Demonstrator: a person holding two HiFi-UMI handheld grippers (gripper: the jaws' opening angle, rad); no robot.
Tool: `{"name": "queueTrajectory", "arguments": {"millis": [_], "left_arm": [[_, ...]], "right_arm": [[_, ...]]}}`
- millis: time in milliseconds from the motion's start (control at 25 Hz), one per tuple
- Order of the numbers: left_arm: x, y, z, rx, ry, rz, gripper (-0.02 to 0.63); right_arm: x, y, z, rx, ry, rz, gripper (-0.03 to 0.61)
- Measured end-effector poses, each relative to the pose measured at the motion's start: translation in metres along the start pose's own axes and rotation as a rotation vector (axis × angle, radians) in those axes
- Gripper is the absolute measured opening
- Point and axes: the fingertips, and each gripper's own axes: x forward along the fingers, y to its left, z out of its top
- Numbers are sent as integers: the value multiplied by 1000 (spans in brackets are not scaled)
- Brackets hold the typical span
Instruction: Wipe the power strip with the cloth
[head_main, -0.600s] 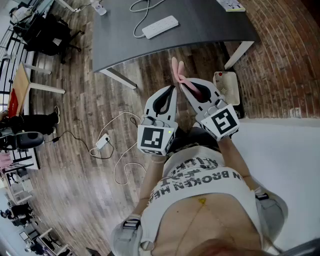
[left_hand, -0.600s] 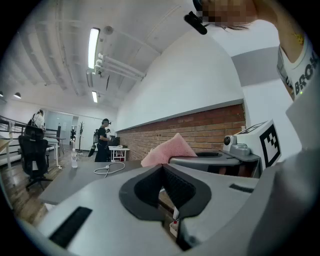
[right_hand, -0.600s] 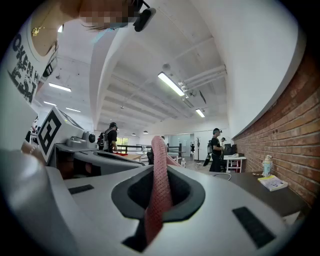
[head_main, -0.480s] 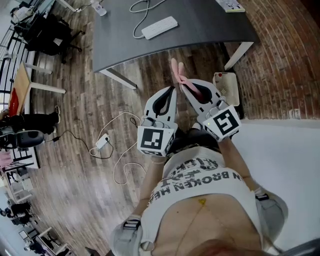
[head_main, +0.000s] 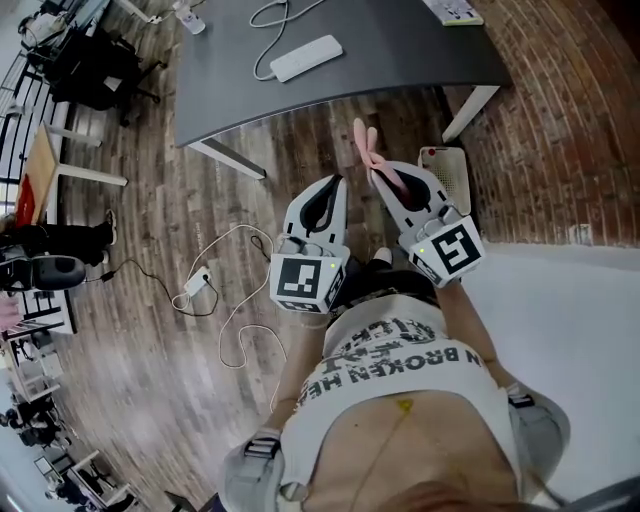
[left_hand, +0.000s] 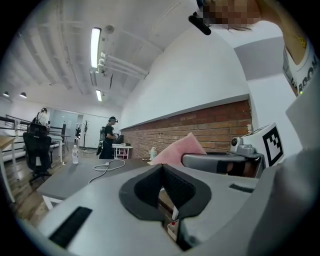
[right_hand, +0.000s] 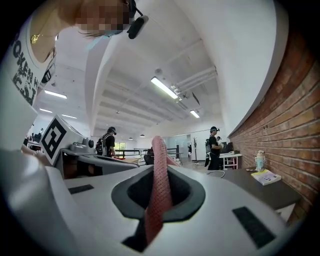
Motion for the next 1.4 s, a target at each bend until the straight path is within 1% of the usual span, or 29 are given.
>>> {"name": "queueTrajectory", "arguments": {"millis": [200,440,560,680,840,1000,1200,1400], "left_arm": [[20,5,-3,-4,17,16,8],[57,22,0,-3,4,21,8],[81,39,-4,-13,3,26,8],[109,65,-7,-19,-3,35,8],[147,115,-7,-21,-3,51,8],[184,174,0,-17,10,59,8],[229,259,8,-18,51,30,8],[269,322,7,-26,83,-13,8]], "right_arm": [[-3,-22,-5,13,9,-23,17],[12,-52,-10,13,11,-35,17],[27,-73,-15,5,16,-40,17],[53,-99,-23,-2,17,-48,17],[109,-134,-33,4,28,-49,17],[186,-160,-32,12,31,-16,17],[289,-185,-28,13,49,13,17],[365,-204,-41,-26,108,25,17]]}}
